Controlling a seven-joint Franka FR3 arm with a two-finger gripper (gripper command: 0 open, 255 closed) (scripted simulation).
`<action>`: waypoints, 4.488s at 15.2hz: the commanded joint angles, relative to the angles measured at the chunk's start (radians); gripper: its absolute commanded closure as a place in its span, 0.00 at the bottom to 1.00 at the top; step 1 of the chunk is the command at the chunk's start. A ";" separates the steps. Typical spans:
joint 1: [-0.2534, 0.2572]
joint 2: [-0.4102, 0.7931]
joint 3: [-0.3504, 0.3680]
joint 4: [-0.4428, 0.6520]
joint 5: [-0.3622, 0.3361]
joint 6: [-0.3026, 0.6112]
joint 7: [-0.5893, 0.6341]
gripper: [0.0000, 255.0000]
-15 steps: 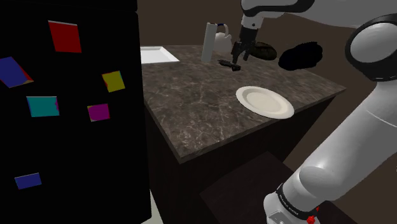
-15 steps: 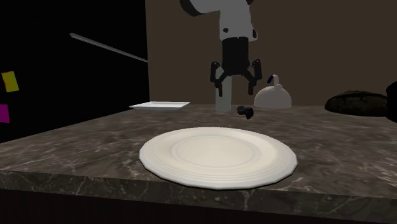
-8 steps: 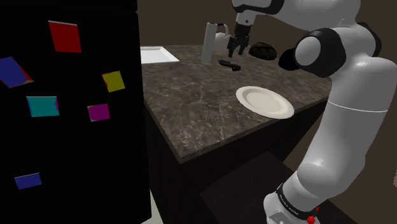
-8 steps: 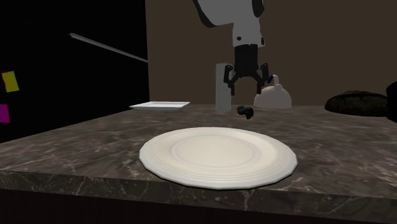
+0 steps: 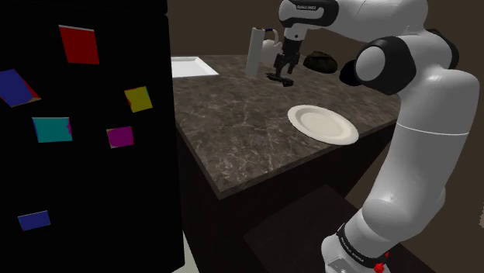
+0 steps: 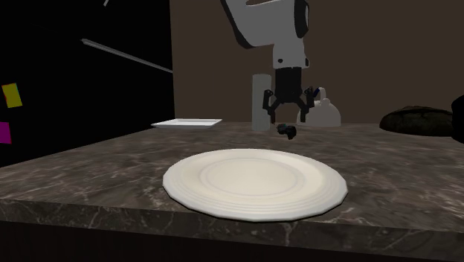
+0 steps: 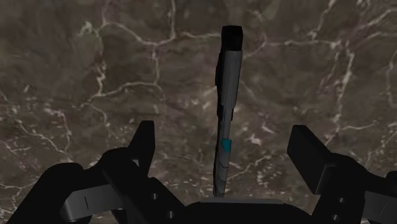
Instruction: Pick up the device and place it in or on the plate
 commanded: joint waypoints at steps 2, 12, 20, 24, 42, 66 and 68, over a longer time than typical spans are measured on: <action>0.001 -0.001 0.000 -0.012 0.000 0.011 0.000 0.00; 0.001 -0.001 0.000 -0.011 0.000 0.011 0.000 1.00; -0.003 0.007 0.000 0.041 0.002 -0.034 -0.001 1.00; -0.010 0.024 -0.001 0.120 0.006 -0.097 -0.003 1.00; 0.061 -0.338 0.007 -0.210 -0.092 -0.117 0.057 1.00; 0.061 -1.150 0.153 -0.932 -0.188 -0.211 0.226 1.00; 0.060 -1.160 0.151 -0.965 -0.190 -0.187 0.228 1.00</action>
